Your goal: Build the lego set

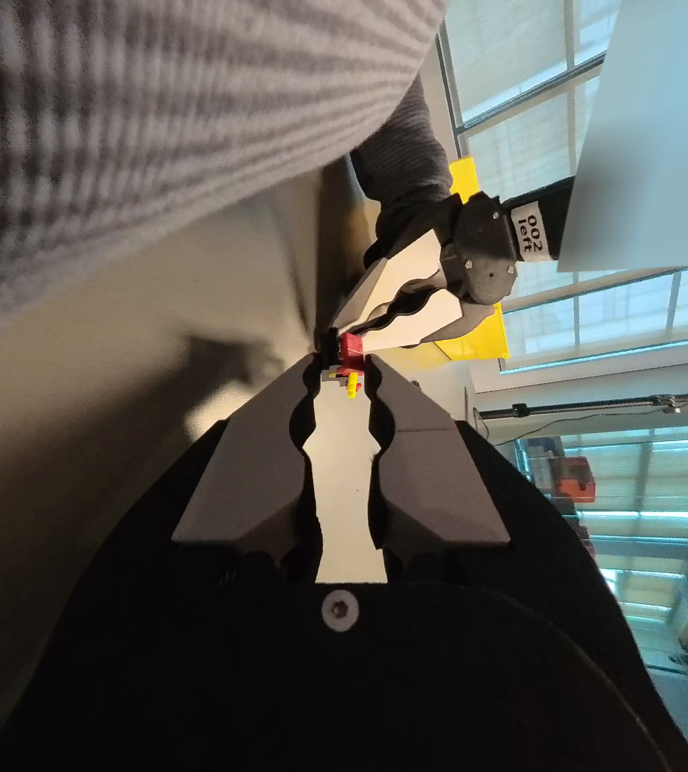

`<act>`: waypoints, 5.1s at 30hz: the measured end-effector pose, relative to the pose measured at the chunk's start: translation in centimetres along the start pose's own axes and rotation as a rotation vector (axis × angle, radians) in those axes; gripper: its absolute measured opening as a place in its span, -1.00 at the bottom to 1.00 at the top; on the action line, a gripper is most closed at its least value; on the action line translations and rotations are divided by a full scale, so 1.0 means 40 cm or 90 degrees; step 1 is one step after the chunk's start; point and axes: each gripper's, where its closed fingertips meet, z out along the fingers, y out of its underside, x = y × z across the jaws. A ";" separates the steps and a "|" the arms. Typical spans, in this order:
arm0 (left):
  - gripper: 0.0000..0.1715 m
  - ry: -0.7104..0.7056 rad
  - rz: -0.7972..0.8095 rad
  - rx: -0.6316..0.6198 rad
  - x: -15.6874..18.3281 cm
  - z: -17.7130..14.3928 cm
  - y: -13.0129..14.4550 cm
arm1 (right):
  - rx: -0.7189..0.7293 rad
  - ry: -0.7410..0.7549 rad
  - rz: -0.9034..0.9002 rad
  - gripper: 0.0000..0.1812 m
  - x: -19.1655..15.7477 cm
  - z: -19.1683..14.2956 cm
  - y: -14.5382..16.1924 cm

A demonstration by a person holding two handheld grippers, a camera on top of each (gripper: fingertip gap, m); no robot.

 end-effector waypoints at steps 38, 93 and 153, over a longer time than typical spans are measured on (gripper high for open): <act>-1.00 0.362 0.022 -0.039 0.062 0.036 -0.037 | 0.011 -0.365 0.297 -0.73 -0.064 0.017 -0.001; -0.71 -0.372 0.223 0.060 -0.095 -0.023 -0.115 | 0.004 -0.031 0.328 -0.78 0.104 0.010 0.067; -0.93 -0.582 0.347 -0.113 -0.182 -0.058 -0.100 | -0.094 0.075 0.743 -0.83 0.140 0.006 0.193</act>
